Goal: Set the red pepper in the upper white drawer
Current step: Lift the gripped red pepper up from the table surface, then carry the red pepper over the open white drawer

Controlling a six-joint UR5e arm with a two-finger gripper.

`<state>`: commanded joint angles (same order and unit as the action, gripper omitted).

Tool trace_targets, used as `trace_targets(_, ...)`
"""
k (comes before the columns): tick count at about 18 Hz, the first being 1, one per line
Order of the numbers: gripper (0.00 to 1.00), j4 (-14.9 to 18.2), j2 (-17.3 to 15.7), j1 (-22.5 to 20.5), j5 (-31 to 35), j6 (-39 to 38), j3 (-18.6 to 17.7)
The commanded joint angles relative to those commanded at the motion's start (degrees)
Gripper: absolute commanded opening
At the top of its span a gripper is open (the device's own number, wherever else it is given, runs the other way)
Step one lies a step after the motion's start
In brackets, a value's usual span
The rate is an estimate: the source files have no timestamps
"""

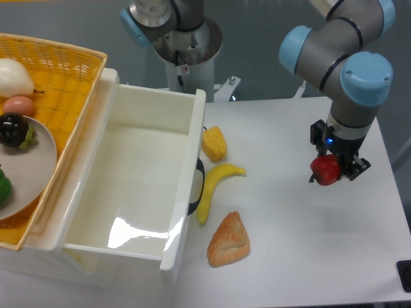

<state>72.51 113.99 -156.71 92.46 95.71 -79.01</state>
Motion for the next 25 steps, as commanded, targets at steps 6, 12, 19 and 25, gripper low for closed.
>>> trace_targets(6, 0.17, 0.1, -0.2, 0.1, -0.2, -0.9, -0.1)
trace_targets(12, 0.17, 1.8, -2.9, 1.8, -1.0, -6.0, -0.6)
trace_targets(19, 0.17, 6.1, -9.1, 4.3, -6.6, -8.3, -0.7)
trace_targets(25, 0.17, 6.2, -12.7, 7.5, -8.4, -13.1, -0.7)
